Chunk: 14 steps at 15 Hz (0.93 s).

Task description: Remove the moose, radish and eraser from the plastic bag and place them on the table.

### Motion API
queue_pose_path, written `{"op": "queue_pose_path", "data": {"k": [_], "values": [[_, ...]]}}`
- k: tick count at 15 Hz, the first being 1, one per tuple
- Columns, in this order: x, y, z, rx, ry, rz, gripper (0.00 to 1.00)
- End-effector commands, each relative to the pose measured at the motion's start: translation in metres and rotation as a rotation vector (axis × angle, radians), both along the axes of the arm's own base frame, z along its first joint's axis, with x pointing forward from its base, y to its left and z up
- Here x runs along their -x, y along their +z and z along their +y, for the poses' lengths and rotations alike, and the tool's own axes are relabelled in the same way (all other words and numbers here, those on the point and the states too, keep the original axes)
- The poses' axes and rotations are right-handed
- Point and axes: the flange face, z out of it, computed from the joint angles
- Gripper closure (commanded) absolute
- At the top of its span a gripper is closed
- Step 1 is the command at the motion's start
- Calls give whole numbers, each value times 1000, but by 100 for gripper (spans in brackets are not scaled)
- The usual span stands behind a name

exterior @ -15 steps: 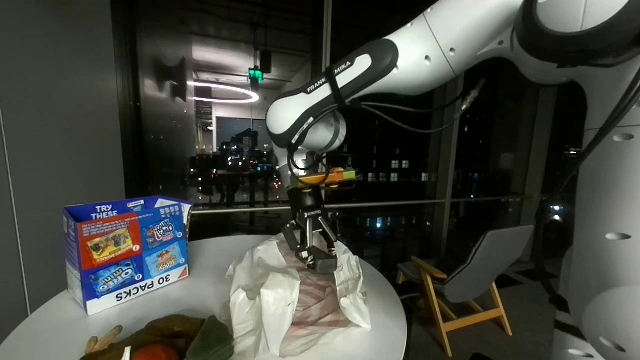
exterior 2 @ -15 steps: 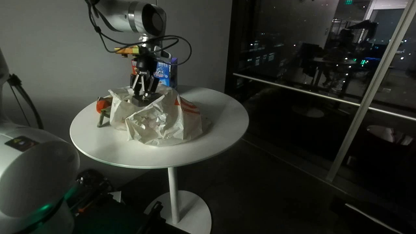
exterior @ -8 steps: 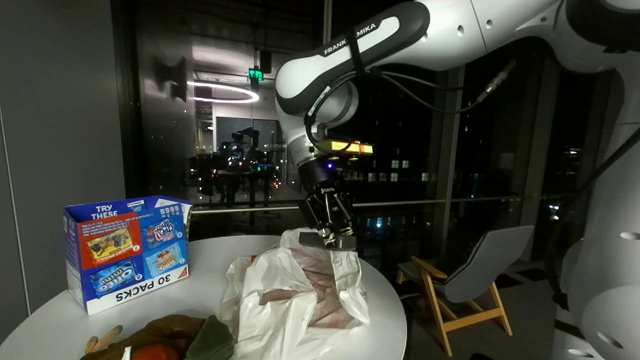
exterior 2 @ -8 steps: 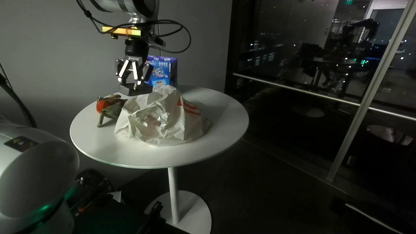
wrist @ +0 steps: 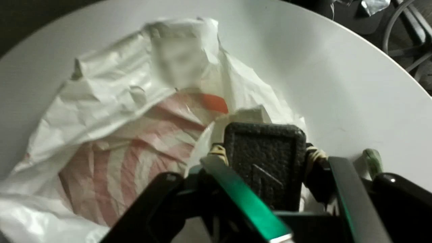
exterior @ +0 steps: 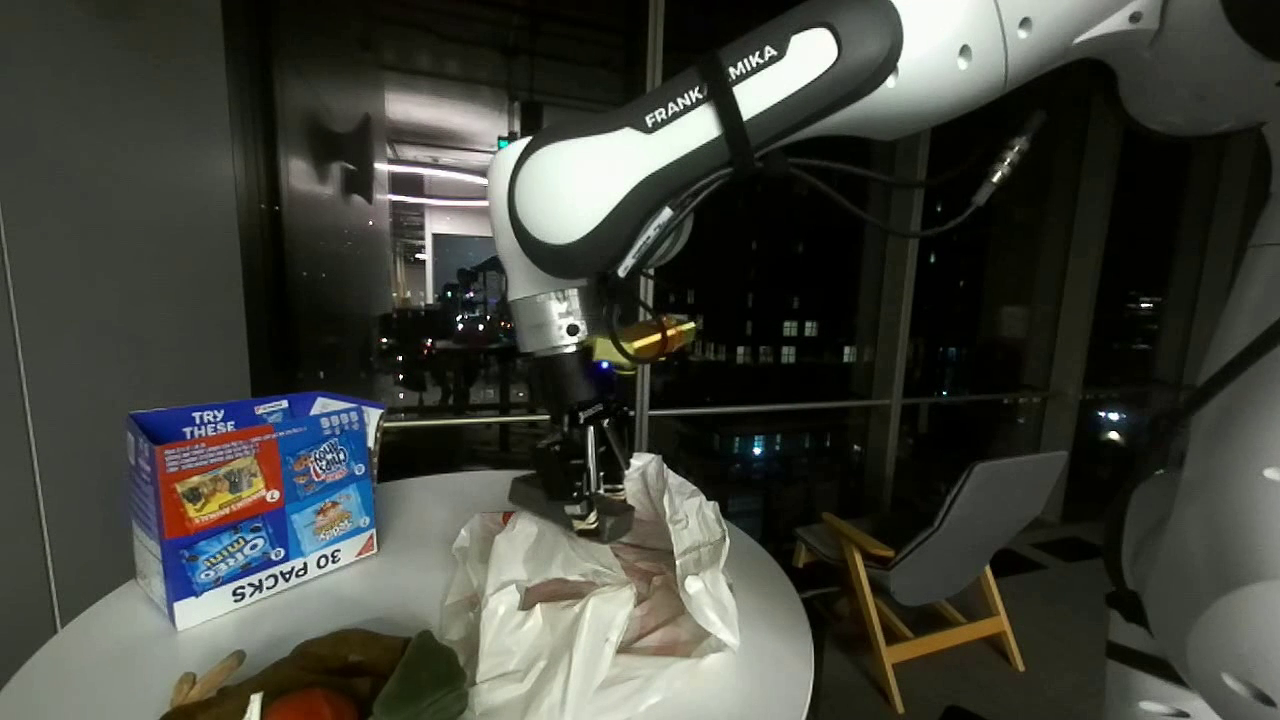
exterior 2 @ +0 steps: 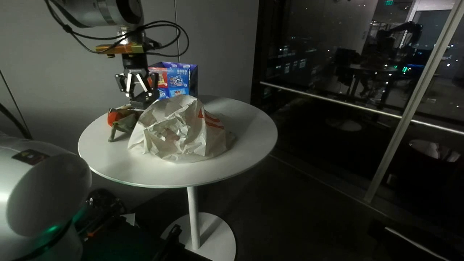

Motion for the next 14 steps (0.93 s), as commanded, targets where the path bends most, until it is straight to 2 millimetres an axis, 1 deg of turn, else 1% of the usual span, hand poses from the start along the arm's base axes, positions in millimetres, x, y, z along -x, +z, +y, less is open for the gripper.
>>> {"op": "queue_pose_path", "data": {"k": [1, 3, 5, 7, 9, 12, 13, 14], "values": [[6, 2, 58, 9, 118, -167, 67], [1, 3, 89, 25, 168, -271, 67], [-17, -7, 109, 73, 194, -382, 67], [-36, -21, 121, 134, 207, -468, 67], [-53, -36, 133, 175, 203, -506, 67], [-62, -59, 153, 191, 253, -494, 67], [-64, -64, 158, 187, 261, -498, 17], [-66, -67, 163, 176, 259, -496, 15]]}}
